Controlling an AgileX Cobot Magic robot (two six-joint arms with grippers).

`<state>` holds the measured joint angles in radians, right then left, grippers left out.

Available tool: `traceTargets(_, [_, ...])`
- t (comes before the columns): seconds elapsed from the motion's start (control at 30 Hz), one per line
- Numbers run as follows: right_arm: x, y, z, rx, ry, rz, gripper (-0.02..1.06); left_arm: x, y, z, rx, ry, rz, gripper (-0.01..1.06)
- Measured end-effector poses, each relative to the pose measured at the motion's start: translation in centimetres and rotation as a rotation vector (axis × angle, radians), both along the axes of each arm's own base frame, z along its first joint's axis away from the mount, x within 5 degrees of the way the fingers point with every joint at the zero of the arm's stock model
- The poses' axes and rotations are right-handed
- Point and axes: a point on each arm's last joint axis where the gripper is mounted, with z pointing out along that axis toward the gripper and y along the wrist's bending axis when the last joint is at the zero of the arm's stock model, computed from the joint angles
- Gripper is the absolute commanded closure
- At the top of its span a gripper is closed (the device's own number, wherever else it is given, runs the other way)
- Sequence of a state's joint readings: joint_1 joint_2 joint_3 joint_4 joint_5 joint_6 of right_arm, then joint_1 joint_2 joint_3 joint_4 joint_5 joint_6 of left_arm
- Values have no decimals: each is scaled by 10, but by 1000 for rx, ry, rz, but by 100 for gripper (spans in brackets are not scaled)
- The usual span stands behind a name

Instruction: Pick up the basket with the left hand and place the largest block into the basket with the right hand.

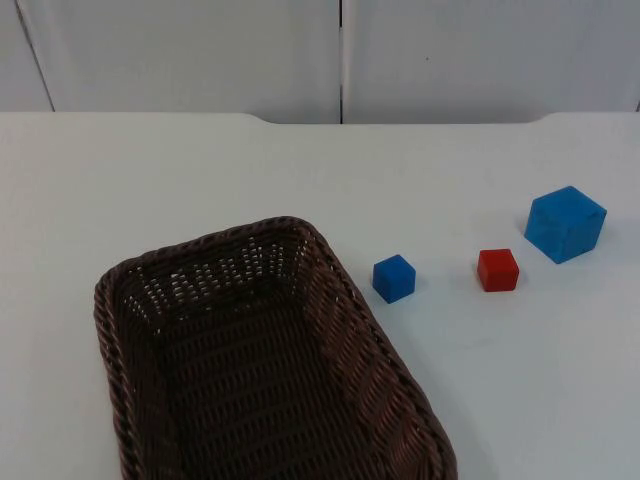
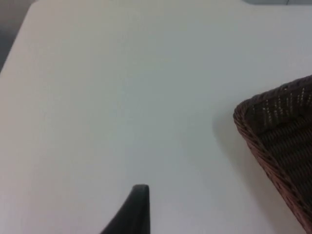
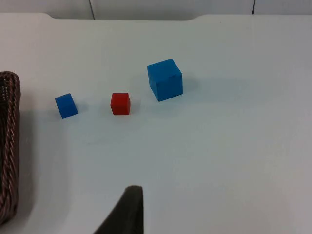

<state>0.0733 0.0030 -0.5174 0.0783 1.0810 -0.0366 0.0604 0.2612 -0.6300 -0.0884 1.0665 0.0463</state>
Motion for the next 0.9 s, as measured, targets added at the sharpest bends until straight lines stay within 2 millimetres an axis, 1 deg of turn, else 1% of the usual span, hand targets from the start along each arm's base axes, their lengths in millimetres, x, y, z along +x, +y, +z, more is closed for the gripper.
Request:
traceTargets(0.1, [0,0,0,0,0,0,-1,11,-2,-2,-35,54,-16,0])
traceTargets(0.13, [0,0,0,0,0,0,-1,11,-2,-2,-35,54,-16,0])
traceTargets(0.3, [0,0,0,0,0,0,-1,30,-7,-5,-112,142,-47,0])
traceTargets(0.33, [0,0,0,0,0,0,-1,30,-7,-5,-112,142,-47,0])
traceTargets(0.5, [0,0,0,0,0,0,-1,53,-13,-9,-180,220,-101,0])
traceTargets(0.53, [0,0,0,0,0,0,-1,53,-13,-9,-180,220,-101,0])
traceTargets(0.67, [0,0,0,0,0,0,-1,70,-17,-13,-221,262,-135,0])
traceTargets(0.7, [0,0,0,0,0,0,-1,70,-17,-13,-221,262,-135,0])
traceTargets(0.83, [0,0,0,0,0,0,-1,89,-19,-18,-257,281,-147,0])
traceTargets(0.9, [0,0,0,0,0,0,-1,91,-19,-18,-260,283,-148,0])
